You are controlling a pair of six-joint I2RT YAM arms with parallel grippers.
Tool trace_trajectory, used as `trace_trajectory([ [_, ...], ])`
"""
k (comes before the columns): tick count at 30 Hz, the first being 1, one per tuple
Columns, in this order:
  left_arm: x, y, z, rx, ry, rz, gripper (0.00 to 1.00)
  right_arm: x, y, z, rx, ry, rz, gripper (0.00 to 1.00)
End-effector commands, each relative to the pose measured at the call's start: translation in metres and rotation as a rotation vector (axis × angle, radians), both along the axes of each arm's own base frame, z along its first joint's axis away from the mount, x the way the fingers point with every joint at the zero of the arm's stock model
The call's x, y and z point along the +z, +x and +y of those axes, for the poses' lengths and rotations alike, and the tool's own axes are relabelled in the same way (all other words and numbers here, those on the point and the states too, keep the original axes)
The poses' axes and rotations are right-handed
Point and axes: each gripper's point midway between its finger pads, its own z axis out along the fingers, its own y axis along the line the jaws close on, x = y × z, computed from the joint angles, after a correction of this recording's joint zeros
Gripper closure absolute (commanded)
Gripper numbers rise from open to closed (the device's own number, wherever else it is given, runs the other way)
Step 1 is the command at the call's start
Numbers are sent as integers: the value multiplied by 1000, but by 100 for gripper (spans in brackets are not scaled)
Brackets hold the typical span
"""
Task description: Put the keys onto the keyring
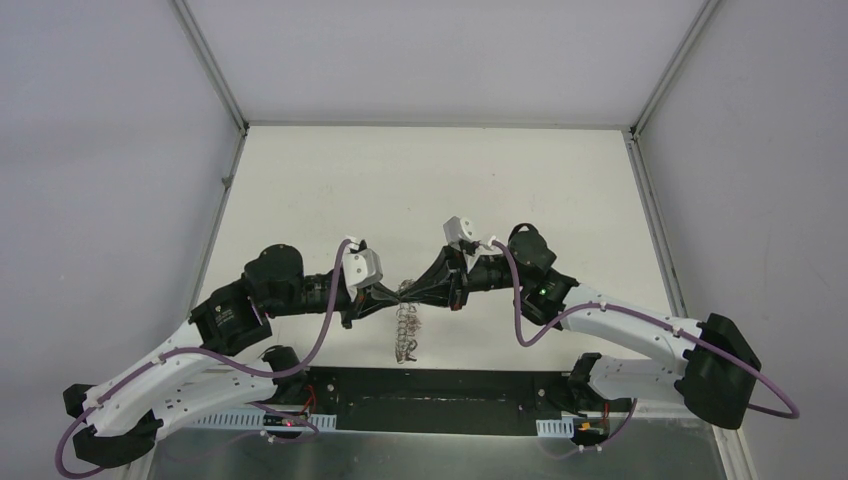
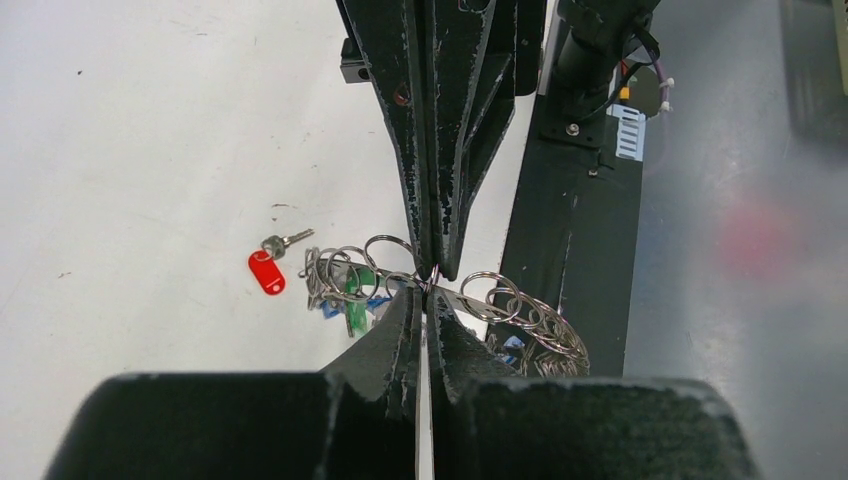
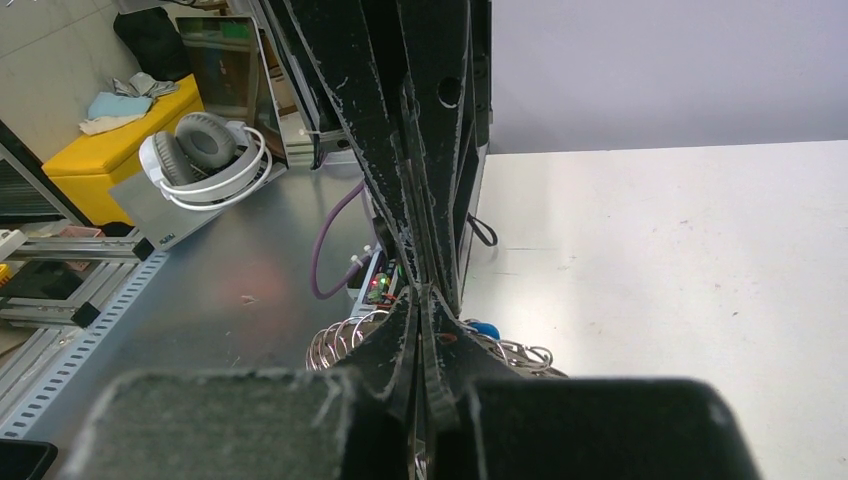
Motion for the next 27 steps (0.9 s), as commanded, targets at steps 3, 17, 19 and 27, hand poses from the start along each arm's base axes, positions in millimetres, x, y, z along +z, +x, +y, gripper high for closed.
trace_trajectory([
  [3, 21, -3, 0, -22, -41, -65, 100, 32, -1, -7, -25, 110, -75, 100],
  [17, 24, 11, 15, -27, 325, -51, 100, 32, 23, -19, -217, 105, -66, 27],
  [19, 25, 13, 16, -35, 376, -48, 100, 32, 25, -18, -223, 102, -63, 26],
  [27, 26, 22, 17, -77, 592, 4, 100, 28, 26, -11, -203, 76, -50, 32],
])
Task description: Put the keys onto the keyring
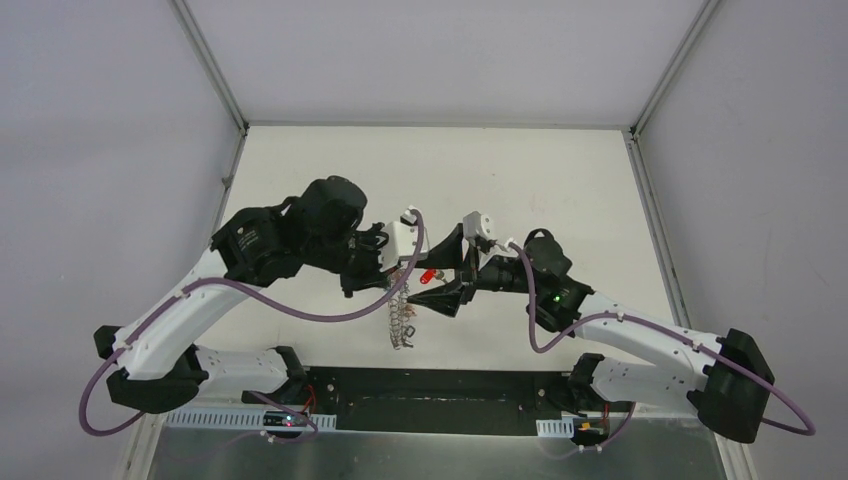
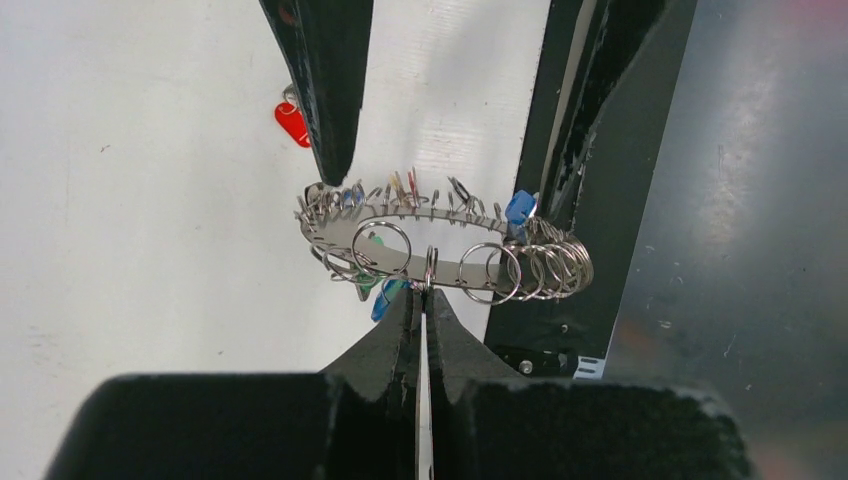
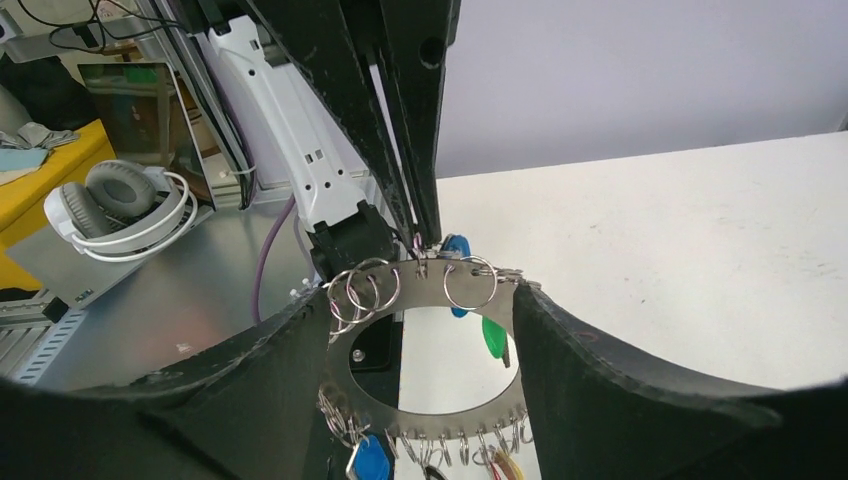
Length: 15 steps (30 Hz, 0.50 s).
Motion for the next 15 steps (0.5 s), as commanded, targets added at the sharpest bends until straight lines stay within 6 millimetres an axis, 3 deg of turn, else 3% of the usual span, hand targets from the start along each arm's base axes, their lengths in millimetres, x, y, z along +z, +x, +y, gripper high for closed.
trace_trajectory([
  [1, 8, 2, 11, -21, 120, -11, 100, 14, 5, 3, -9, 25, -25, 32],
  [5, 9, 8, 9, -9, 198, 25, 100, 14, 5, 6, 1, 27, -17, 39],
  [9, 9, 9, 9, -6, 255, 59, 100, 15, 4, 10, 16, 49, 3, 54],
  [15, 11, 14, 5, 5, 295, 77, 100, 20, 7, 17, 32, 89, 25, 67],
])
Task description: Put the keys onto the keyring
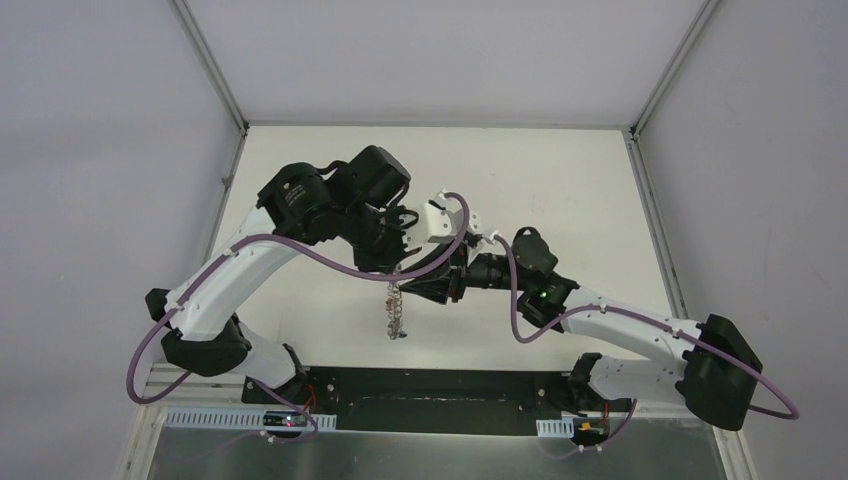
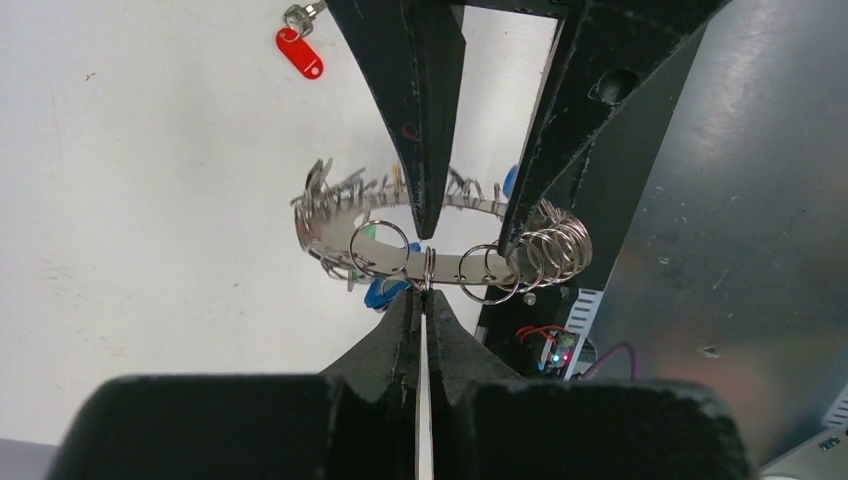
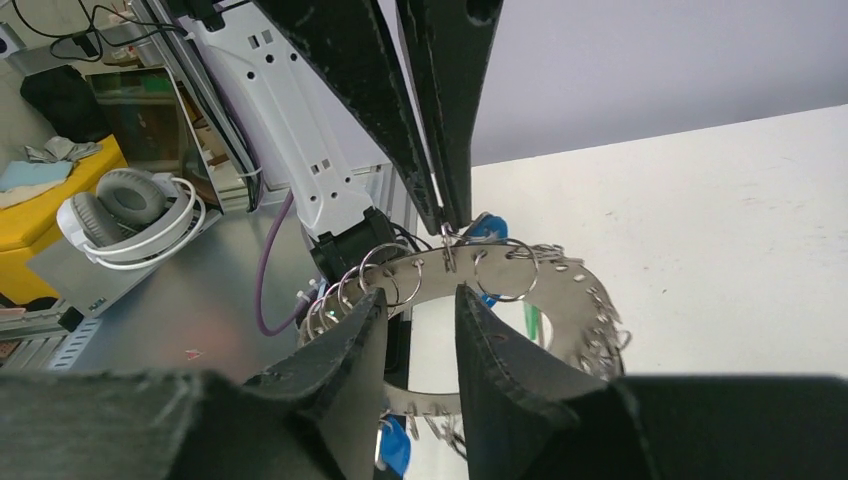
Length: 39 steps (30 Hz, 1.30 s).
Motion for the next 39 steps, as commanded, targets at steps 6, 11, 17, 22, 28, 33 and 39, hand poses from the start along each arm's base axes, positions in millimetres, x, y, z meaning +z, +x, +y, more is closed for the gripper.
trace_trajectory([
  [6, 4, -7, 5, -12, 42, 13, 100, 39, 3, 9, 15, 138, -23, 69],
  [11, 2, -8, 2, -19, 48, 20, 100, 38, 7, 13, 12, 149, -14, 70],
  [17, 0, -9, 2, -25, 47, 17, 100, 40, 5, 14, 34, 154, -16, 95],
  [22, -2, -10, 4, -25, 42, 15, 100, 42, 5, 12, 23, 160, -20, 92],
  [28, -1, -12, 3, -29, 24, 15, 100, 42, 3, 15, 42, 156, -17, 88],
  [33, -3, -14, 2, -30, 17, 20, 100, 43, 1, 17, 65, 159, -21, 86],
  [39, -3, -14, 2, -21, 4, 19, 100, 40, -1, 18, 83, 151, -23, 100],
])
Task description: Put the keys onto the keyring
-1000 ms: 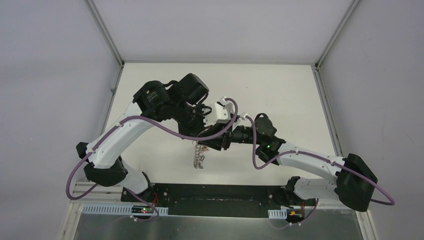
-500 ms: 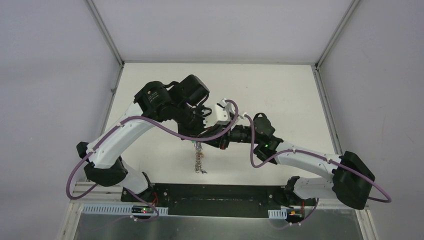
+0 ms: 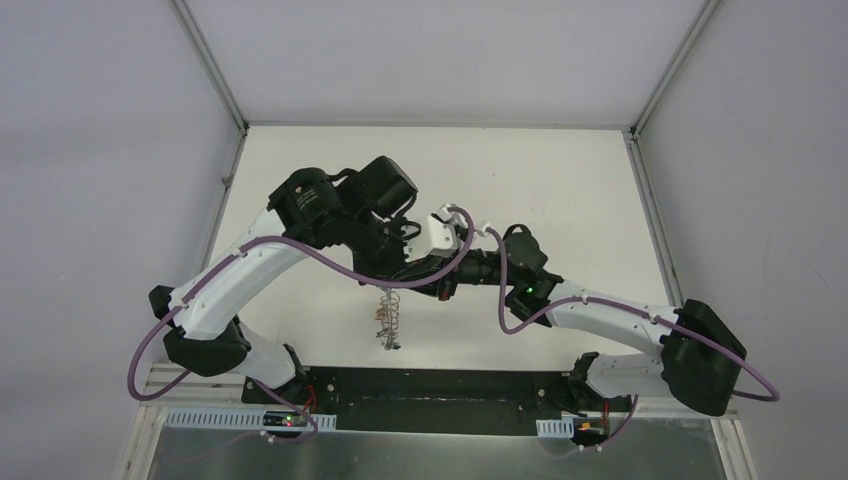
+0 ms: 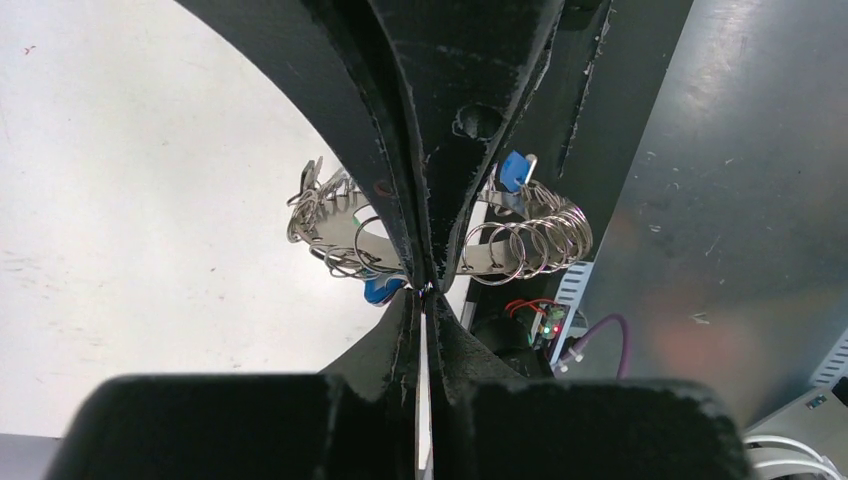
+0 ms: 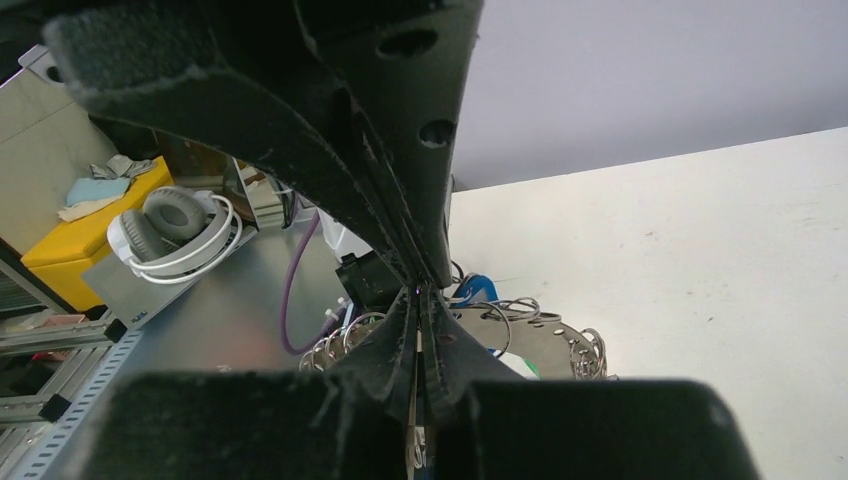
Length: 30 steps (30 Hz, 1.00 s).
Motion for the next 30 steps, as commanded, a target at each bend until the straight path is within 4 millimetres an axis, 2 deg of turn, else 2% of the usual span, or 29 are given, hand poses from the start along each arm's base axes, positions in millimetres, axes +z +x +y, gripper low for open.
trace_trajectory([
  [1, 13, -5, -2, 1, -74, -22, 100, 36, -3, 0, 22, 99, -80, 100],
  [5, 13, -6, -2, 4, -91, -27, 100, 32, -4, 0, 24, 89, -76, 100],
  [6, 13, -7, -2, 2, -94, -27, 100, 32, -4, 0, 25, 84, -74, 97],
  [9, 14, -7, -2, 5, -100, -28, 100, 30, -3, 1, 23, 76, -70, 79],
  [11, 14, -7, -2, 5, -104, -28, 100, 30, -3, 1, 22, 75, -69, 73],
  [13, 14, -7, -3, 3, -107, -28, 100, 30, -3, 2, 25, 75, -70, 71],
  [21, 16, -8, -7, 0, -126, -24, 100, 29, -8, 3, 65, 56, -92, 74],
  [26, 16, -7, -8, 1, -131, -25, 100, 28, -10, 4, 81, 51, -95, 89],
  [28, 17, -7, -8, 1, -133, -27, 100, 27, -9, 4, 74, 46, -97, 89],
  [30, 17, -7, -7, 2, -133, -28, 100, 26, -8, 3, 69, 40, -102, 85],
])
